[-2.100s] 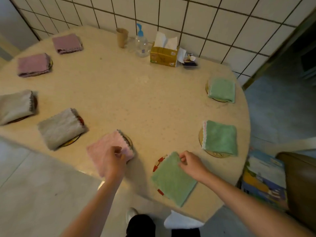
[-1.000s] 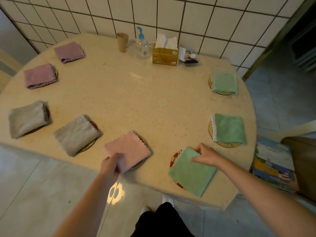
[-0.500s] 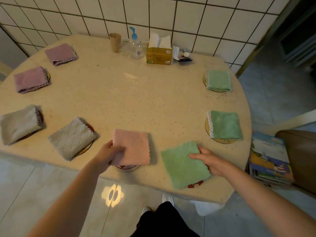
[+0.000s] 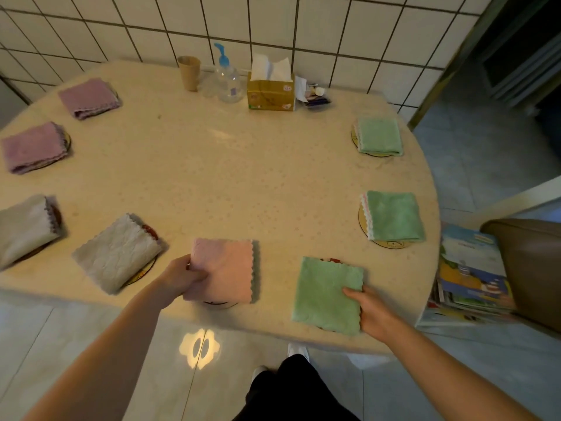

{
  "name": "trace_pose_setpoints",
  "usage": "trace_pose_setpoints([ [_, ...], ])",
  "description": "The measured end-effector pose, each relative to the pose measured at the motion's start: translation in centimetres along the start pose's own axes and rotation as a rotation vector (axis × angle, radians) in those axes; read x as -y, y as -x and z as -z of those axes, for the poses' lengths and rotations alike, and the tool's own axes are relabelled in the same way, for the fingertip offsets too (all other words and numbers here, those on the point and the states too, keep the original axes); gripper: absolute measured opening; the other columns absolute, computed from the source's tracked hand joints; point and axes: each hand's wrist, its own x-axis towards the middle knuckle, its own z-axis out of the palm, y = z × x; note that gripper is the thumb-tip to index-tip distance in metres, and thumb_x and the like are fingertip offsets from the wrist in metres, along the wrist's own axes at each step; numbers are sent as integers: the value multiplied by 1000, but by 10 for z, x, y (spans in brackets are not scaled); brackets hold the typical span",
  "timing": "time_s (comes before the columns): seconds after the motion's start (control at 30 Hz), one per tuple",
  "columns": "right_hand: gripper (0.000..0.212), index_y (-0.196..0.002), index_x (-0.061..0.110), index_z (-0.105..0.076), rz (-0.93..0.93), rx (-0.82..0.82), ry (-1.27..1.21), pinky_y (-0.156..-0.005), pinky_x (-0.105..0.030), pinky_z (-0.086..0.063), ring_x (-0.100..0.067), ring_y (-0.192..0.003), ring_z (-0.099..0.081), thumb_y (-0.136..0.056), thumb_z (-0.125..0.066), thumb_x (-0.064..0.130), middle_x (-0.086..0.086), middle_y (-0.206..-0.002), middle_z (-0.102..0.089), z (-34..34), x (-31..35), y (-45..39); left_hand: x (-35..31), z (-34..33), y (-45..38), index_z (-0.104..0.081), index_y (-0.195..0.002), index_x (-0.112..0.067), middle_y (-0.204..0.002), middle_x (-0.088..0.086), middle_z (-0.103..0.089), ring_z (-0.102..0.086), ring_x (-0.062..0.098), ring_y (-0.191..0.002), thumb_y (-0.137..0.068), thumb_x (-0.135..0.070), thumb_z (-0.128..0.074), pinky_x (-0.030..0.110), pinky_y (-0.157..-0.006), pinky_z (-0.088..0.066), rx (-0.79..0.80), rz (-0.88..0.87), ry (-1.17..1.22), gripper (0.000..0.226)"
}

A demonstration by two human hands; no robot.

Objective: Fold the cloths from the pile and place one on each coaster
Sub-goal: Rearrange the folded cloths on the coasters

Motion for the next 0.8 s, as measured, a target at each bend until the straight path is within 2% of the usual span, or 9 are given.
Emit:
trace_pose_setpoints([
  [0.13, 32, -125, 11, -56, 9, -11, 17, -86, -51, -52, -34, -108, -62, -93, -54, 7, -15, -120, -64, 6, -1, -2, 1, 6, -7, -59, -111, -3, -103, 16, -64, -61, 30, -95, -81, -2, -70, 38, -78, -50, -7, -14, -75, 32],
  [0.23, 32, -122, 15, -56, 65, -88, 142, -87, -53, -51, -31, -104, -64, -91, -59, 10, -11, -117, -66, 10, -2, -3, 3, 8, -11, -60, -107, -4, -103, 16, -63, -59, 33, -98, -80, -10, -73, 43, -82, -48, -64, -4, -139, 31],
  [0.3, 32, -119, 14, -55, 167, -179, 271, -87, -50, -53, -27, -100, -64, -88, -62, 11, -9, -114, -65, 11, -1, -4, 4, 7, -11, -59, -105, -4, -103, 17, -62, -59, 35, -98, -80, -13, -73, 45, -83, -47, -104, 6, -156, 30],
  [0.43, 32, -118, 9, -51, 335, -297, 433, -80, -39, -51, -22, -95, -61, -88, -61, 6, -6, -107, -61, 10, 3, -3, 7, -1, -10, -56, -112, -8, -101, 15, -60, -55, 30, -91, -83, -15, -70, 37, -74, -42, -169, 16, -136, 33],
  [0.6, 29, -111, 7, -50, 463, -419, 612, -75, -33, -46, -27, -96, -60, -85, -63, 4, -7, -101, -59, 17, 3, -4, 15, 0, -10, -55, -121, -14, -112, 11, -59, -55, 29, -99, -90, -33, -61, 41, -82, -47, -270, 96, -56, 36],
  [0.7, 47, -122, 5, -43, 560, -457, 804, -82, -32, -45, -26, -102, -56, -81, -67, 3, -7, -113, -51, 19, 2, -2, 17, 1, -11, -59, -115, -13, -103, 10, -62, -57, 29, -94, -88, -34, -63, 42, -82, -49, -343, 115, -76, 34],
  [0.8, 67, -130, 9, -35, 557, -504, 1030, -89, -43, -47, -32, -105, -53, -75, -74, 7, -14, -125, -43, 24, 10, -4, 14, 0, -8, -59, -114, -11, -101, 12, -63, -56, 29, -90, -89, -31, -62, 37, -75, -45, -418, 116, -170, 32],
])
